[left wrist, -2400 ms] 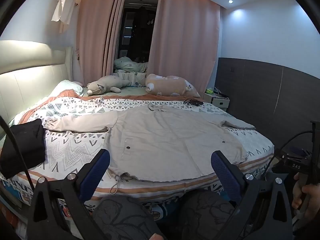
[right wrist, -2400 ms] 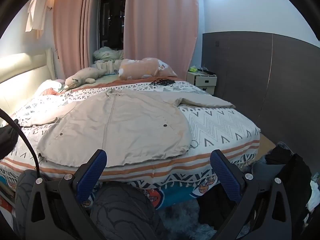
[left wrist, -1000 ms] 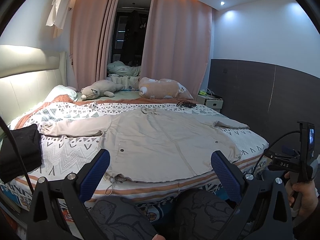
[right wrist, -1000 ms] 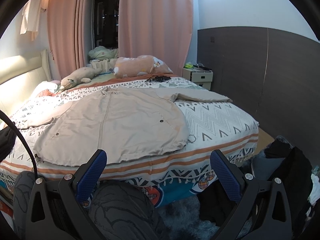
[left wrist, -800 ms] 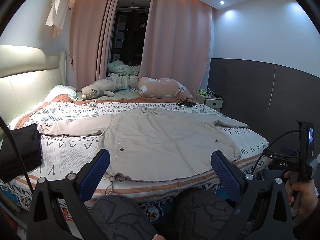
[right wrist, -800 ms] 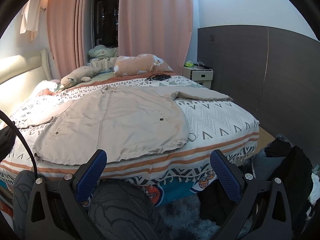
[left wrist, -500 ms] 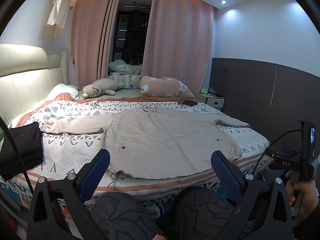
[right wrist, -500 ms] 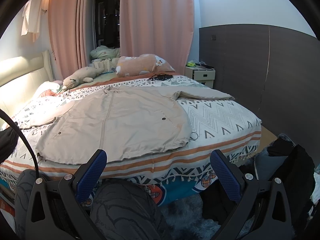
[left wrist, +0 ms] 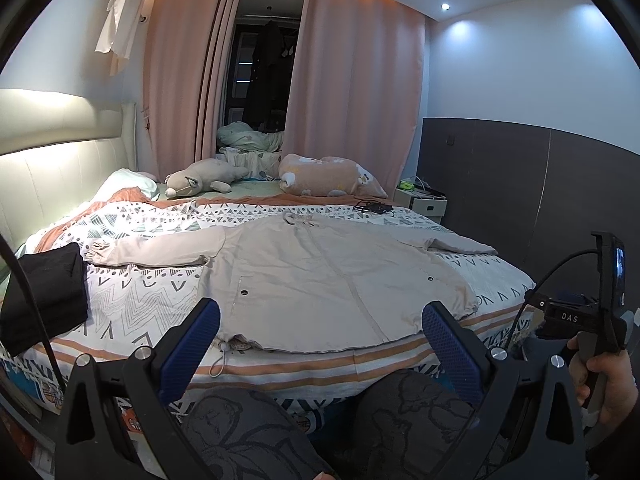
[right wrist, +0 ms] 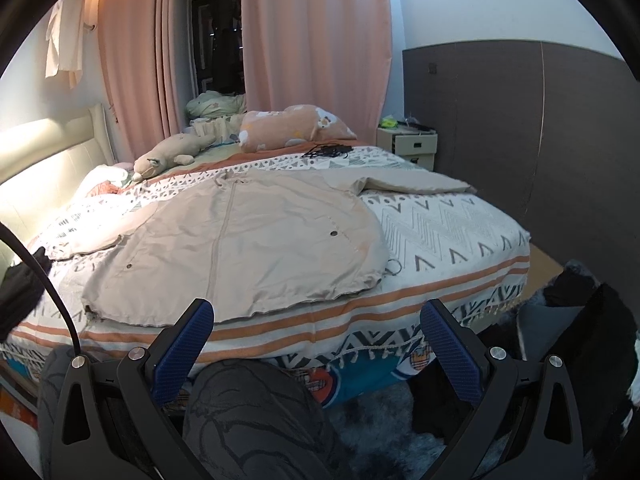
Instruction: Fold large clothes
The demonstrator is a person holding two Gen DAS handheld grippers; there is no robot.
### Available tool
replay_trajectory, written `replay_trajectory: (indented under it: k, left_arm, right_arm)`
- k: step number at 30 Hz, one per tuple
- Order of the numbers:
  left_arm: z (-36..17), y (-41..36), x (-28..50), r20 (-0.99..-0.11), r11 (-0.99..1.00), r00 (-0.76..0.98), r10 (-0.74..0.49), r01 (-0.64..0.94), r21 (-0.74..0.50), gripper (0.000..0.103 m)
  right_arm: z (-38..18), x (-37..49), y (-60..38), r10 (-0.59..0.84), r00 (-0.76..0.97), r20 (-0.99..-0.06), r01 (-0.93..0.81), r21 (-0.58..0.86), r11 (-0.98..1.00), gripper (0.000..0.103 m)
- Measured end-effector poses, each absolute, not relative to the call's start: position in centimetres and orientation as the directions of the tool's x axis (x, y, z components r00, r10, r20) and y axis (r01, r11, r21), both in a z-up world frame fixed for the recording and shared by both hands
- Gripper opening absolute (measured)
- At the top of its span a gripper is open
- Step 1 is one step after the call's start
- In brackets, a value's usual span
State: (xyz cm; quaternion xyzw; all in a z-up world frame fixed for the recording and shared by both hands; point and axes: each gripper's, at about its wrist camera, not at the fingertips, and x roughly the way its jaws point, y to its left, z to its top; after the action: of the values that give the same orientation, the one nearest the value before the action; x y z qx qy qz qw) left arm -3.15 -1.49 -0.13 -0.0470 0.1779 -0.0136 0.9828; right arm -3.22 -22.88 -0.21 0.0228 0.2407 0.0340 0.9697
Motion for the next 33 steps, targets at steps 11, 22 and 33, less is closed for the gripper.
replay_trajectory:
  k: [11, 22, 33]
  left_arm:
    - [0.1, 0.2, -5.0, -0.353, 0.991, 0.935, -0.023, -0.026, -0.133, 0.103]
    - [-0.3, 1.5, -5.8, -0.378, 0.991, 0.926, 0.008, -0.058, -0.120, 0.103]
    - [-2.0, 5.9, -2.2, -0.419, 0.982, 0.908, 0.007, -0.085, -0.168, 0.103]
  right_arm:
    - [1.0, -4.8, -22.8, 0.080, 0.883, -0.463, -0.061, 0.056, 0.997, 0.103]
    - [1.5, -5.5, -21.1, 0.071, 0.866, -0.495, -0.079, 0.006, 0.997, 0.103]
    - [2.5, 0.2, -16.7, 0.110, 0.855, -0.506, -0.142, -0.024, 0.990, 0.103]
